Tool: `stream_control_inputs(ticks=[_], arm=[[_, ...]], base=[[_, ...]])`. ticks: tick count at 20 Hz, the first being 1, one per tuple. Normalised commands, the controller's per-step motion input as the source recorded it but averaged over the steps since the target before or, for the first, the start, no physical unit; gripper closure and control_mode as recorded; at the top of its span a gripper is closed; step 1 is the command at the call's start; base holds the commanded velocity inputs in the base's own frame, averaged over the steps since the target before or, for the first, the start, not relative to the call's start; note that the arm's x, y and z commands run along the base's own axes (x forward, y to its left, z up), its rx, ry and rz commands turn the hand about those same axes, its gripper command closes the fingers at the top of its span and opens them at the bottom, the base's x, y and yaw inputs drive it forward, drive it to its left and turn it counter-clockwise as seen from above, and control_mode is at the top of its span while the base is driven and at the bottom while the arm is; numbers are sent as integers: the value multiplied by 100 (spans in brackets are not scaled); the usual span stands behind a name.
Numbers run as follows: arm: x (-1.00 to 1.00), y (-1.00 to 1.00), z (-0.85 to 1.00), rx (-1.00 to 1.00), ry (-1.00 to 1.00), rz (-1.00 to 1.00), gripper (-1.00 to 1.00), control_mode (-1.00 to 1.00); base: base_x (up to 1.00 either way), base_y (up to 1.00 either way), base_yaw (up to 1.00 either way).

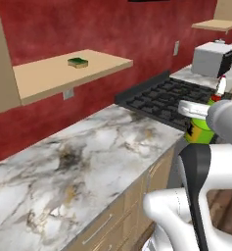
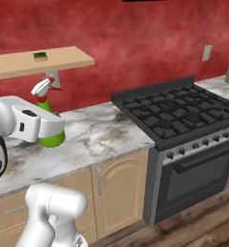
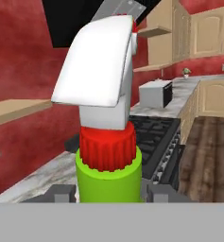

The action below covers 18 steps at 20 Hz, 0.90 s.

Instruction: Locate and retrieve the spray and sponge from the cabinet. Place them next to the sink.

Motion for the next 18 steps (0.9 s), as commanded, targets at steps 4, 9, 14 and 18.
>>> stream_control_inputs(ticks=[4, 9, 14, 18], arm=[[0, 0, 0, 0, 0, 0, 100, 100], [0, 0, 0, 0, 0, 0, 100, 100], [0, 0, 0, 0, 0, 0, 100, 100], [0, 0, 0, 0, 0, 0, 100, 100]], base=[[0, -11, -48], [0, -3, -50], [0, 0, -50], [0, 0, -50]])
